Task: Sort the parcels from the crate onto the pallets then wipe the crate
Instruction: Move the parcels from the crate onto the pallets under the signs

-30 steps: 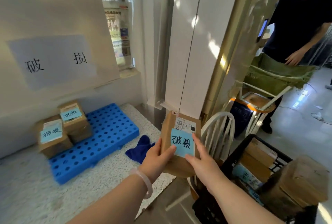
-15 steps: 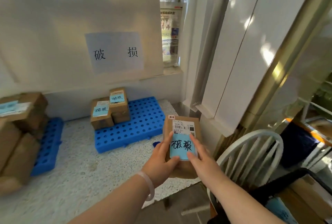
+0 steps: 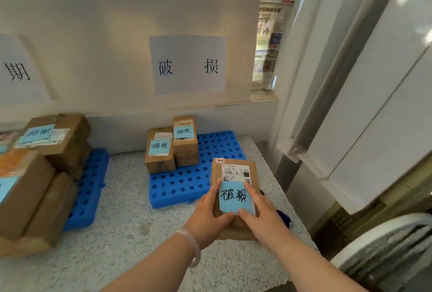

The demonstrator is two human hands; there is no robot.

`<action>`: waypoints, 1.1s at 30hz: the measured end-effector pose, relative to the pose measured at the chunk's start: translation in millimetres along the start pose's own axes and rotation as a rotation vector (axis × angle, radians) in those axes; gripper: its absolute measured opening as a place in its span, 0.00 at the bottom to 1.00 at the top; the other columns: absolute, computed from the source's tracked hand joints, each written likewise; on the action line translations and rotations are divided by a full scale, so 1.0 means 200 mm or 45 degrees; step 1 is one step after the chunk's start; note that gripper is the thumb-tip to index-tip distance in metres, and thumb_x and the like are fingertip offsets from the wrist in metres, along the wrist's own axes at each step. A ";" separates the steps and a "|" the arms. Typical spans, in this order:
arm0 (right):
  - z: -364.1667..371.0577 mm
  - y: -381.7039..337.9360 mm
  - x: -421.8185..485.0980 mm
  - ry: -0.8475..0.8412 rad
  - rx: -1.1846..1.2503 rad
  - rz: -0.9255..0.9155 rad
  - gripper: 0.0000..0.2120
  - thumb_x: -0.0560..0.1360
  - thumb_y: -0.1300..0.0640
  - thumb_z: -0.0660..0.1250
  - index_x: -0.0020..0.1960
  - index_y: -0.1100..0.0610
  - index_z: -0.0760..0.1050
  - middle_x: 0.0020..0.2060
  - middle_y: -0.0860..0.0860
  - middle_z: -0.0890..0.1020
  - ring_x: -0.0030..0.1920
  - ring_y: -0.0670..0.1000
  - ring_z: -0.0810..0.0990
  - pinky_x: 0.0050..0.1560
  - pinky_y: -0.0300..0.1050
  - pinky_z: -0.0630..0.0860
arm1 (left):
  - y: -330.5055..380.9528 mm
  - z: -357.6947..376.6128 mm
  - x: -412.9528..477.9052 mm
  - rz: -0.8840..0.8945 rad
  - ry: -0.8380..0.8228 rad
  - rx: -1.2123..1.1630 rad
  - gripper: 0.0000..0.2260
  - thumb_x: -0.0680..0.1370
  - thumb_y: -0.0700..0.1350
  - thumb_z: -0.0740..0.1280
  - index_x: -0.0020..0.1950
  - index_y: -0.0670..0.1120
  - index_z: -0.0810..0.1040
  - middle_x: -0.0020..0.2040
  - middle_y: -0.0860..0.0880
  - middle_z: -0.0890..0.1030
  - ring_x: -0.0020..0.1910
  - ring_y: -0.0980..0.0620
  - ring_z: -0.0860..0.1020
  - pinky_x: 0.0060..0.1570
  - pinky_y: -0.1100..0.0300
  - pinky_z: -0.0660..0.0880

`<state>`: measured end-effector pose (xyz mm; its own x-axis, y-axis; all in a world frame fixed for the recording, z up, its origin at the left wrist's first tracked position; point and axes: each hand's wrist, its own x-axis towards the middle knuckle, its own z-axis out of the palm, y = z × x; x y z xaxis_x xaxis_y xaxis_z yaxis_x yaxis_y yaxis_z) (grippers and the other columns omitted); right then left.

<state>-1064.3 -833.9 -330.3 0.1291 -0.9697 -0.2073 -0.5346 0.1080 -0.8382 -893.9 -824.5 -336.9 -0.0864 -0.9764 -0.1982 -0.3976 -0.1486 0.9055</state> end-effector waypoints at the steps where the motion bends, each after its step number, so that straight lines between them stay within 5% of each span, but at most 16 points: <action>1: 0.02 -0.02 0.07 0.000 -0.005 0.007 0.32 0.78 0.51 0.67 0.76 0.36 0.56 0.66 0.47 0.66 0.61 0.44 0.68 0.53 0.35 0.69 | -0.02 -0.03 0.06 -0.016 0.000 -0.017 0.38 0.72 0.54 0.72 0.71 0.74 0.51 0.67 0.53 0.68 0.66 0.54 0.70 0.67 0.52 0.71; 5: 0.07 -0.04 0.24 0.041 0.052 0.067 0.33 0.77 0.53 0.69 0.75 0.36 0.58 0.64 0.46 0.68 0.59 0.42 0.70 0.45 0.30 0.69 | -0.09 -0.11 0.23 -0.053 -0.015 -0.080 0.38 0.64 0.60 0.71 0.62 0.84 0.51 0.66 0.55 0.71 0.63 0.56 0.73 0.64 0.52 0.74; 11: 0.17 0.00 0.40 0.110 0.100 0.140 0.32 0.76 0.54 0.70 0.75 0.37 0.61 0.65 0.47 0.69 0.62 0.45 0.71 0.53 0.38 0.74 | -0.19 -0.18 0.43 -0.071 -0.088 -0.046 0.38 0.75 0.45 0.71 0.76 0.64 0.53 0.64 0.55 0.70 0.58 0.60 0.73 0.48 0.70 0.73; 20: 0.23 0.05 0.65 0.036 0.021 0.150 0.29 0.79 0.55 0.67 0.75 0.39 0.61 0.67 0.45 0.66 0.64 0.44 0.66 0.53 0.35 0.68 | -0.31 -0.20 0.65 -0.256 -0.051 -0.046 0.37 0.75 0.42 0.68 0.76 0.66 0.53 0.63 0.53 0.72 0.53 0.55 0.77 0.36 0.71 0.72; 24: 0.27 0.09 0.78 -0.013 -0.021 0.121 0.29 0.80 0.54 0.66 0.76 0.39 0.58 0.75 0.46 0.60 0.68 0.42 0.61 0.59 0.36 0.65 | -0.34 -0.22 0.75 -0.283 -0.065 -0.035 0.37 0.76 0.44 0.69 0.76 0.65 0.52 0.61 0.56 0.70 0.54 0.56 0.75 0.39 0.71 0.73; 29: 0.26 0.10 0.92 -0.052 -0.027 0.062 0.29 0.81 0.52 0.64 0.73 0.32 0.54 0.77 0.45 0.54 0.71 0.42 0.57 0.65 0.38 0.64 | -0.37 -0.23 0.86 -0.287 -0.006 -0.071 0.39 0.68 0.56 0.68 0.69 0.79 0.49 0.68 0.55 0.69 0.64 0.55 0.72 0.59 0.52 0.77; 33: 0.26 0.10 1.01 -0.070 -0.056 0.046 0.29 0.80 0.51 0.63 0.74 0.31 0.54 0.77 0.45 0.53 0.74 0.47 0.57 0.72 0.50 0.66 | -0.36 -0.24 0.90 -0.280 0.052 -0.079 0.38 0.75 0.52 0.70 0.69 0.78 0.48 0.67 0.55 0.69 0.63 0.57 0.71 0.58 0.58 0.76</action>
<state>-1005.3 -1015.4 -415.5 0.1542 -0.9516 -0.2658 -0.5759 0.1320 -0.8068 -837.7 -996.8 -419.0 0.0337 -0.9248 -0.3790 -0.3457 -0.3666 0.8638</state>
